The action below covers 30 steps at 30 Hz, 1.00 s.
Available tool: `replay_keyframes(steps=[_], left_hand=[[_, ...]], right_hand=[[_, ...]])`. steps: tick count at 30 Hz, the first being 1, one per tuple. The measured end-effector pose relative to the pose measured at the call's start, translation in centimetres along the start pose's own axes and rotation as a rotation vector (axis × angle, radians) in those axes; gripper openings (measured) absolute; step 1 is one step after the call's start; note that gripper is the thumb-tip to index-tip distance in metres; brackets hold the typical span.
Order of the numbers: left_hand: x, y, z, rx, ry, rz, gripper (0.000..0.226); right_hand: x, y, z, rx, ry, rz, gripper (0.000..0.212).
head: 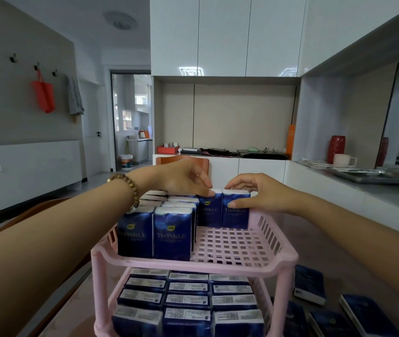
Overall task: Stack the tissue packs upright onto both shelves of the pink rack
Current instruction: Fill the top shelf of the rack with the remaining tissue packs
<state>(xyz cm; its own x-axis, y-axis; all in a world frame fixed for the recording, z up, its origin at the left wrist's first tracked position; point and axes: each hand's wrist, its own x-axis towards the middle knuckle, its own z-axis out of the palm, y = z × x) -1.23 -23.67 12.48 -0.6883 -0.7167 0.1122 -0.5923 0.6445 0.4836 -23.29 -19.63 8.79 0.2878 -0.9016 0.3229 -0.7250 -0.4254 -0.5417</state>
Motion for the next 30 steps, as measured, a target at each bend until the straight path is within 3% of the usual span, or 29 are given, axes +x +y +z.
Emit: replay_keyframes(steps=[7, 14, 17, 23, 27, 30], left_hand=[[-1.6, 1.3, -0.6, 0.193, 0.127, 0.037, 0.044], [-8.2, 8.1, 4.4, 0.471, 0.342, 0.224, 0.061], [-10.4, 10.5, 8.5, 0.438, 0.323, 0.292, 0.059], [-10.8, 12.9, 17.2, 0.460, 0.247, 0.375, 0.056], [-10.2, 13.6, 21.8, 0.385, 0.322, 0.494, 0.041], [-9.7, 14.2, 25.5, 0.261, 0.199, 0.363, 0.038]], right_hand=[[-2.2, -1.5, -1.7, -0.101, -0.021, 0.065, 0.050], [-12.7, -3.1, -3.9, -0.292, -0.106, 0.161, 0.079], [-18.6, -2.4, -3.7, -0.345, -0.141, 0.247, 0.079], [-28.5, 0.4, -3.0, -0.191, -0.257, 0.474, 0.055], [-33.5, 3.7, -2.5, -0.193, -0.195, 0.574, 0.079], [-35.5, 4.8, -1.8, -0.219, -0.154, 0.599, 0.078]])
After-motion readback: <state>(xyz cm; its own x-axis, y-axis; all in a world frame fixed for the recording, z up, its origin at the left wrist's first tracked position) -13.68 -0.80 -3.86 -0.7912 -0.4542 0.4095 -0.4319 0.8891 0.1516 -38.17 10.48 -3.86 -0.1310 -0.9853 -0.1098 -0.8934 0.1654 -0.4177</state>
